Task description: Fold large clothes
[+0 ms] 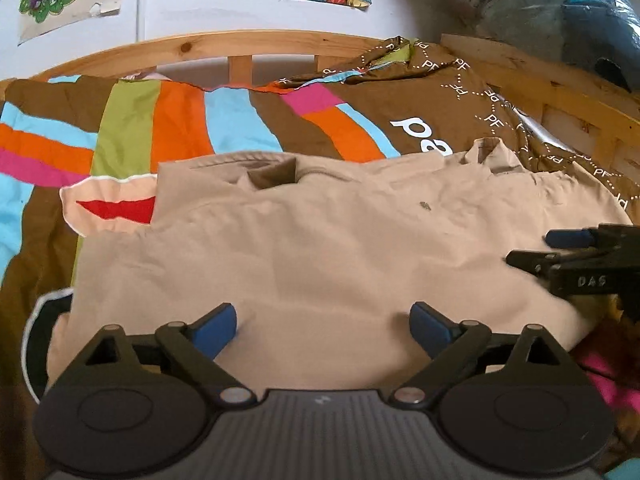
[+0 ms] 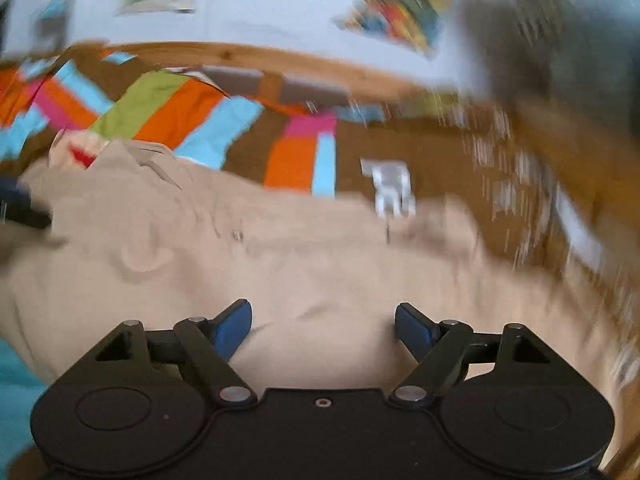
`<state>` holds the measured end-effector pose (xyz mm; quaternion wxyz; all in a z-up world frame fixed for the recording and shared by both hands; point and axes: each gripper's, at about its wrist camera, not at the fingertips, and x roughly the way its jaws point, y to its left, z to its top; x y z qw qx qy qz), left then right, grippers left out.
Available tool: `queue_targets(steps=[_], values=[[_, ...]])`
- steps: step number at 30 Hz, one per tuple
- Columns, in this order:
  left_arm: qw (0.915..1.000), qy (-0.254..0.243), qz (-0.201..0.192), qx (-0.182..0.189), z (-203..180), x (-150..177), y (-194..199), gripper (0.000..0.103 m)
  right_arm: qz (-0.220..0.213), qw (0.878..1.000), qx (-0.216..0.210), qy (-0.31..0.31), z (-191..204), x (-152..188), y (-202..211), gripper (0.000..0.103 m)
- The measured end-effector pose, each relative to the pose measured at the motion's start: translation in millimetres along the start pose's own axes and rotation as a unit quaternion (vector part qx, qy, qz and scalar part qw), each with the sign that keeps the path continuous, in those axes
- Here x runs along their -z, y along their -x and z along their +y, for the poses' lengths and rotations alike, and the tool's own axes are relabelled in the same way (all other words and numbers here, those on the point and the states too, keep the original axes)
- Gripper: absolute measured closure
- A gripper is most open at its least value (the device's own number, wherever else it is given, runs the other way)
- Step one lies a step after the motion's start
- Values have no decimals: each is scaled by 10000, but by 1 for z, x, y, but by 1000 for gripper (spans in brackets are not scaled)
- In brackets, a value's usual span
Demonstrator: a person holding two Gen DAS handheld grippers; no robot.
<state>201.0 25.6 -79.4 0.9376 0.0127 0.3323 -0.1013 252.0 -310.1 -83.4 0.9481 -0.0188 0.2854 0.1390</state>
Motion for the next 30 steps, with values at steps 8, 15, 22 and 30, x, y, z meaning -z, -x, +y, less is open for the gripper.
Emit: queue_targets(steps=[8,15,22,30], values=[[9879,1358,585,-469,21,-12,59,6,-128,9977,-179,-648,-21,7,32,18],[9573,2630,1197,-33,37,14,81,3,174,9759,48,-2174,-76,48,98,17],[9053,4099,1100,-196,88,36,59,29,53,9376,199,-3471,-123,67,96,27],[8986,4334,615,-313,99,37,66,87,-328,8925,696,-4444,-143,70,82,51]])
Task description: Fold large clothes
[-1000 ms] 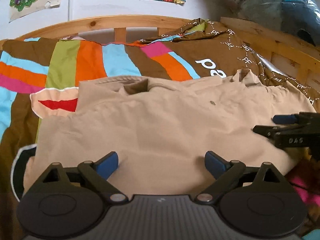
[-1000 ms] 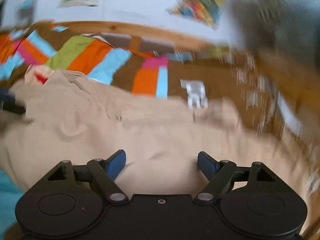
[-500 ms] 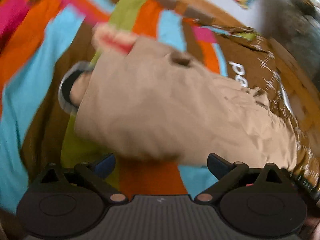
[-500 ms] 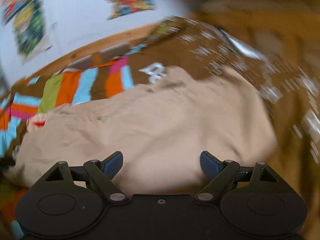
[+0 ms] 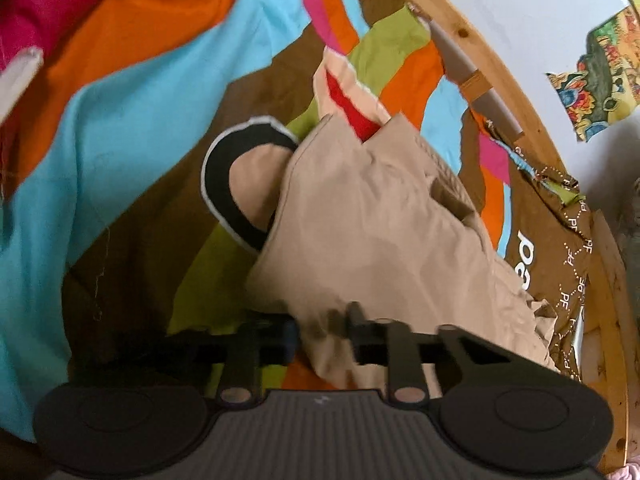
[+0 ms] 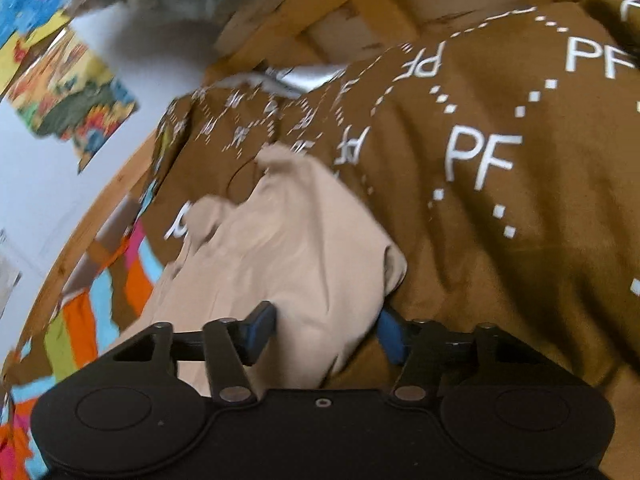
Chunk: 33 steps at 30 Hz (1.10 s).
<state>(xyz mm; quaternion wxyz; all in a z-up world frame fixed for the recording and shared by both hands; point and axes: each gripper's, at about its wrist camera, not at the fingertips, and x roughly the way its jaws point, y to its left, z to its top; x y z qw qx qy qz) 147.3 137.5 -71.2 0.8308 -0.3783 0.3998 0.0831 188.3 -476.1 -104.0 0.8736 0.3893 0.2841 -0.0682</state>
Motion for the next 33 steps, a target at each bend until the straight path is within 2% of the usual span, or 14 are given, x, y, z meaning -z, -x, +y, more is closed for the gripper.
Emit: queue_targets(steps=[1,3,6,9,11,14,17,20,22,24,25,28,30,33], values=[[10000,-19,-56,11,-3,1,3,90,-55,9999,38,-84,-1,0,0,54],[9997,-130,-187,1,-9,2,10,100,-101,9998,72,-175,-4,-3,-1,70],[9987,-282,-418,101,-17,4,32,102,-280,9995,75,125,1,-4,13,91],[9971,-485,-581,70,-24,1,52,102,-456,9979,-38,468,16,-7,42,98],[9976,-501,-481,-51,-23,-3,51,102,-486,9966,-72,658,24,-9,63,99],[9994,-246,-176,-157,-11,-6,36,102,-459,9944,53,946,31,-2,84,99],[9997,-167,-116,-162,-4,-8,28,101,-162,9952,314,907,21,9,74,98],[9997,-152,-124,-142,-2,-8,27,101,-84,9965,439,705,10,13,69,88],[9996,-192,-145,-161,-3,-7,26,101,-214,9928,629,998,15,14,70,80],[9995,-206,-163,-151,-2,-6,27,101,-420,9847,847,1464,25,16,72,72],[9995,-211,-185,-136,-3,-6,28,101,-579,9778,975,1761,32,18,74,71],[9989,-355,-301,-93,-8,-3,31,101,-1274,9412,1278,2857,57,30,81,71],[9976,-543,-434,-47,-13,-1,34,101,-1428,9264,1032,3329,71,35,80,69],[9956,-726,-587,14,-21,1,40,102,-1004,9152,213,3897,103,49,61,71]])
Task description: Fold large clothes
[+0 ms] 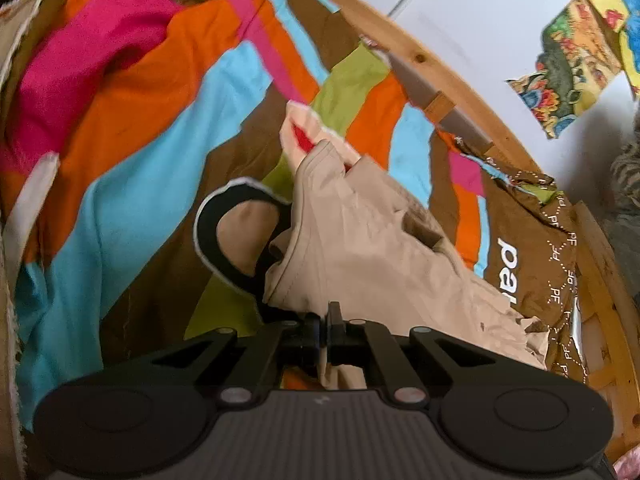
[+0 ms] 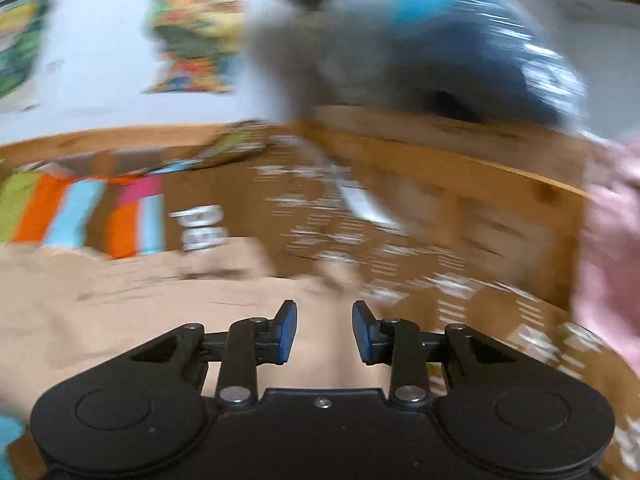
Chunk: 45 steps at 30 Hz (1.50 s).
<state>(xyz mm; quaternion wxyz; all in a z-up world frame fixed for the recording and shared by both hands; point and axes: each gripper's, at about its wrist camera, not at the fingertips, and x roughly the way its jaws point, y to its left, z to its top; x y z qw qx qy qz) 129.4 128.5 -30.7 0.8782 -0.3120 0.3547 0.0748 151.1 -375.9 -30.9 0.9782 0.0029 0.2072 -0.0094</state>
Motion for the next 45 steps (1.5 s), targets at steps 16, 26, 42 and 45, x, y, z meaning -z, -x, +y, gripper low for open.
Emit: queue_targets(steps=[16,26,42,45], values=[[9527,-2642,-250,1480,-219,9,24,103,1057,9540,-2804,-67,61,14,-81,92],[8914,-3857,477,2330,-327,96,-19,103,377,9576,-2107,-1930,-61,12,-42,84],[8319,-4774,1747,2224,-327,221,-98,102,451,8672,-2140,-4474,-215,28,-39,60],[8212,-4969,1707,2227,-327,225,-92,94,709,8832,-1884,-4236,-206,27,-53,60]])
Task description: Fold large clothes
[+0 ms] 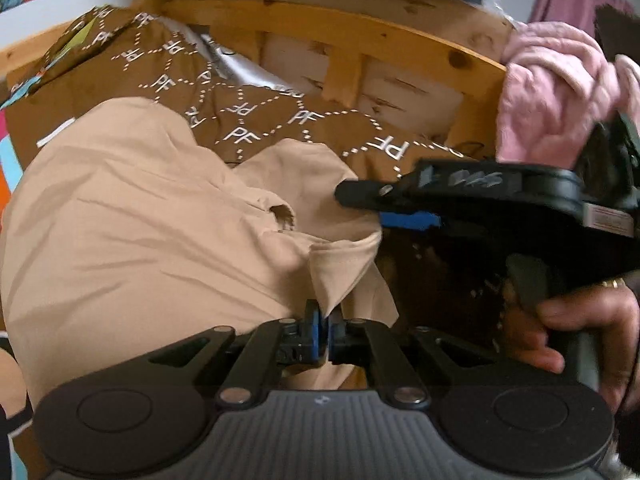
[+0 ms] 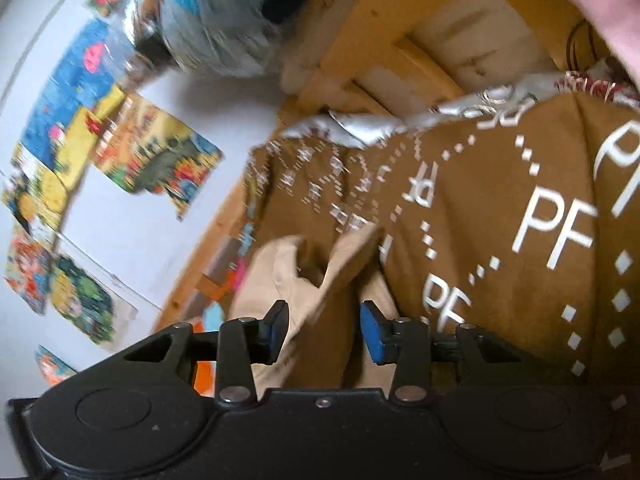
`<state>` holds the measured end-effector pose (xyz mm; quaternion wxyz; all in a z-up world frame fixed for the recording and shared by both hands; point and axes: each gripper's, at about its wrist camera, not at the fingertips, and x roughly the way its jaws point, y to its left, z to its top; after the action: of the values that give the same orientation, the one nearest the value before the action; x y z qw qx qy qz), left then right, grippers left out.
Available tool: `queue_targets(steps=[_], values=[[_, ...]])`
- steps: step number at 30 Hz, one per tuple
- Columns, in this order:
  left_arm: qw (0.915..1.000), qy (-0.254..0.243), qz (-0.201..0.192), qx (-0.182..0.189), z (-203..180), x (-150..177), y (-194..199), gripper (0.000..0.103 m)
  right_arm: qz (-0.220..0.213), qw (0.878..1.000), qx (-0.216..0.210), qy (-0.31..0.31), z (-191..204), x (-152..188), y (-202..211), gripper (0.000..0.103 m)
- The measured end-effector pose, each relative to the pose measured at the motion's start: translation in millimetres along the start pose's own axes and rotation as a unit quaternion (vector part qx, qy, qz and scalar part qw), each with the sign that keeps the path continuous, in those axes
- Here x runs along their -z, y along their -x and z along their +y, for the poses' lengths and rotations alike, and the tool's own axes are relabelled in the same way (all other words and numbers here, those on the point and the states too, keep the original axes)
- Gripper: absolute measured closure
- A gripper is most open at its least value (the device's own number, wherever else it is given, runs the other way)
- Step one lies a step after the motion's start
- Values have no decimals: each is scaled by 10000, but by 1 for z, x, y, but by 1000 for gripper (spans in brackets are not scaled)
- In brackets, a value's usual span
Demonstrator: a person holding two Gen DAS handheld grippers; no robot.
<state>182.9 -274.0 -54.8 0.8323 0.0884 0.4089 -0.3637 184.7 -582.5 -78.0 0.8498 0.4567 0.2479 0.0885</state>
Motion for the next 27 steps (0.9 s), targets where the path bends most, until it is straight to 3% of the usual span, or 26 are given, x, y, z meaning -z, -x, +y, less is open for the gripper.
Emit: queue_targets(steps=[1,3,5,6,9,12,16,18,20,23,26,27], values=[[9999,-16,-35,102,0,-2,2,89,25,9998,148,153,3,1,-3,61],[9990,40,-111,434,1,0,11,58,50,9957,554,741,11,5,-8,70],[9966,272,-304,721,6,3,27,38,141,9853,952,1413,19,11,-13,75],[9955,366,-420,763,8,5,35,35,218,9802,1066,1656,19,16,-15,75],[9940,568,-629,695,23,8,62,29,211,9651,1358,2231,23,30,-18,75],[9905,1135,-757,195,52,9,87,24,175,9568,1532,2465,27,38,-17,68],[9740,2065,-860,-373,100,18,109,18,-21,9391,1878,2878,44,43,-7,58],[9646,2458,-838,-446,120,26,110,18,-253,9300,1940,3110,59,39,0,41],[9571,2760,-792,-394,138,33,106,18,-484,9213,1850,3386,78,32,3,26],[9556,2811,-788,-406,149,41,97,18,-440,9084,1555,3857,113,18,-18,25],[9582,2710,-780,-483,156,49,86,14,-229,9042,903,4169,151,4,-62,25],[9575,2737,-784,-459,159,51,83,13,-134,8978,679,4350,163,2,-83,25]])
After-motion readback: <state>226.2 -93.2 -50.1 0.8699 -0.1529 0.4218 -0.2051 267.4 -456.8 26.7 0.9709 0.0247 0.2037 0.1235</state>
